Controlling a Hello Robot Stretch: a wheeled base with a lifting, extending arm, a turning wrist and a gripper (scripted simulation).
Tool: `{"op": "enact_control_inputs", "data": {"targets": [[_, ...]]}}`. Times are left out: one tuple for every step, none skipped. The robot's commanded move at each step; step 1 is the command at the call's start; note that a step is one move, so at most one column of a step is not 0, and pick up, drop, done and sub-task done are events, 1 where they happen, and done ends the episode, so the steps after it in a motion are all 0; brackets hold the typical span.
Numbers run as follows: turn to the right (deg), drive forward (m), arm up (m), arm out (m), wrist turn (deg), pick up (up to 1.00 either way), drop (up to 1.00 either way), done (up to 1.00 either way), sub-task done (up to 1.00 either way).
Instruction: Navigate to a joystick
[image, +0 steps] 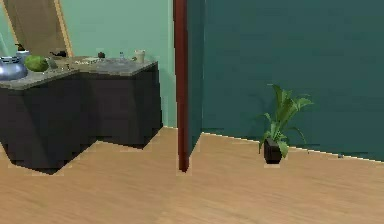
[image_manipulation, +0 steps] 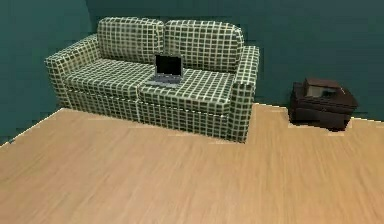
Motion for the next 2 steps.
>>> {"op": "enact_control_inputs", "data": {"targets": [[-21.0,0.0,0.0,0.0,0.0,0.0,0.0,0.0,0.0],[0.0,0.55,0.0,0.0,0.0,0.0,0.0,0.0,0.0]]}}
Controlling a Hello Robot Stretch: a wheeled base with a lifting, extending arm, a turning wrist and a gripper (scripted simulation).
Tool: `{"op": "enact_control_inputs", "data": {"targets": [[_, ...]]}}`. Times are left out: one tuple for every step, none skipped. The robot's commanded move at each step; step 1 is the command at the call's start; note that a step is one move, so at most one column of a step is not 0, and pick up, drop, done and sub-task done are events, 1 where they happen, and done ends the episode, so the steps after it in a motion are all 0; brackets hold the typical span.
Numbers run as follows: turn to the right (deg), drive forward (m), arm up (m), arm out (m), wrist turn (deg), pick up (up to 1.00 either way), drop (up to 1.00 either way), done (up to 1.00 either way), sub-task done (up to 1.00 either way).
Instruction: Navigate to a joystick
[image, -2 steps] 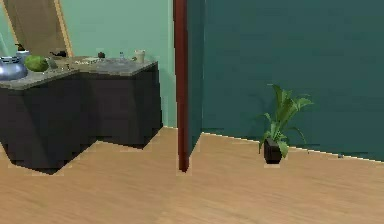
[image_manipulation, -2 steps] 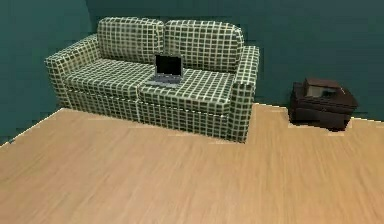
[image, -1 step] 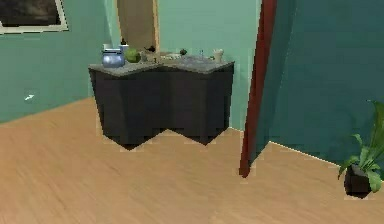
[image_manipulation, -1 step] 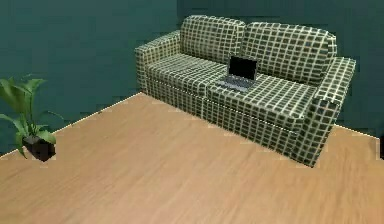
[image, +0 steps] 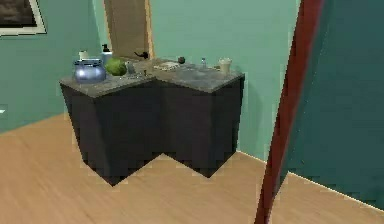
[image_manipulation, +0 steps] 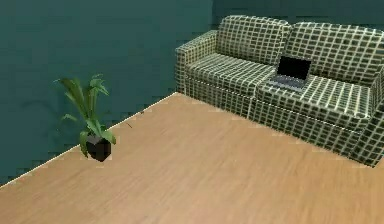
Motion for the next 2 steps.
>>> {"op": "enact_control_inputs", "data": {"targets": [[-45.0,0.0,0.0,0.0,0.0,0.0,0.0,0.0,0.0],[-3.0,0.0,0.0,0.0,0.0,0.0,0.0,0.0,0.0]]}}
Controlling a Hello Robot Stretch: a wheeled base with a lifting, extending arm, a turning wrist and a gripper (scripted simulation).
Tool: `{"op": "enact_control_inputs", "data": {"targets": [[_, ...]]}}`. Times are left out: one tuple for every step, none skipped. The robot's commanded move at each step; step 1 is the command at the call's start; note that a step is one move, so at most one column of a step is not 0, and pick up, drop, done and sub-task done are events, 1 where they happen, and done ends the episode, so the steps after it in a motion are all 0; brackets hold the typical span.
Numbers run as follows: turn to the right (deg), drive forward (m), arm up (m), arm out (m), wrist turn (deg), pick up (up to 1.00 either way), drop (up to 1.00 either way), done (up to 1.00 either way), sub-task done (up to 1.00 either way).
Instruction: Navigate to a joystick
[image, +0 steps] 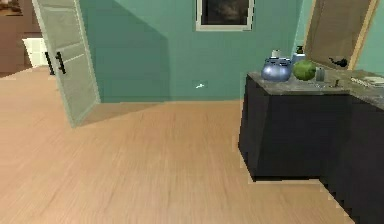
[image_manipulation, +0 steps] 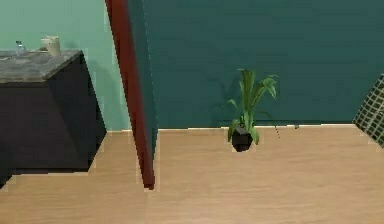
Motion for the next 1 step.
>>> {"op": "enact_control_inputs", "data": {"targets": [[0.0,0.45,0.0,0.0,0.0,0.0,0.0,0.0,0.0]]}}
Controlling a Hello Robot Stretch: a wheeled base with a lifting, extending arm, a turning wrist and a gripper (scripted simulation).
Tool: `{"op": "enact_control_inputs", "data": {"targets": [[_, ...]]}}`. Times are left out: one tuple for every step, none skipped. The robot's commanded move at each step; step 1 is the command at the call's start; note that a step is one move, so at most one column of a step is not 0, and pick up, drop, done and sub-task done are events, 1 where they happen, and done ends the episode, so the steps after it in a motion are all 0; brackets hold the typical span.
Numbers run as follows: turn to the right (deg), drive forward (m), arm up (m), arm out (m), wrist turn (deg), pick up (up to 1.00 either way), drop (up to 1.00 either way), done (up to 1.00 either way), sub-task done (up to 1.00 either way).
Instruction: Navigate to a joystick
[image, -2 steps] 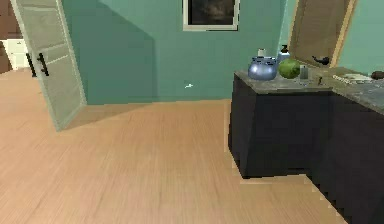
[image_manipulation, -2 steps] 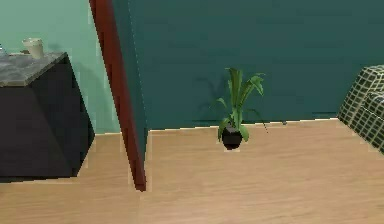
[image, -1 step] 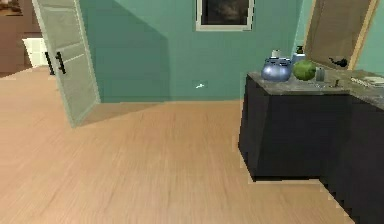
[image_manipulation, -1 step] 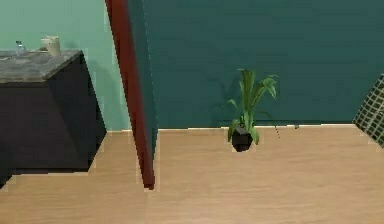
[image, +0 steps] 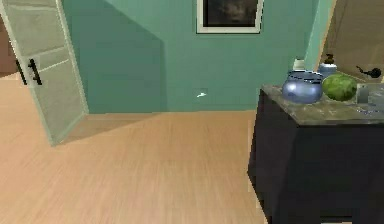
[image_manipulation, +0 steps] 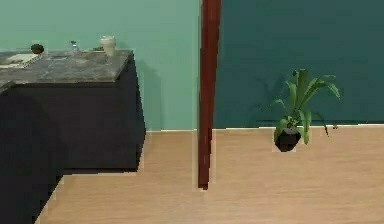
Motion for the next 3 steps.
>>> {"op": "enact_control_inputs", "data": {"targets": [[-45.0,0.0,0.0,0.0,0.0,0.0,0.0,0.0,0.0],[-6.0,0.0,0.0,0.0,0.0,0.0,0.0,0.0,0.0],[0.0,0.55,0.0,0.0,0.0,0.0,0.0,0.0,0.0]]}}
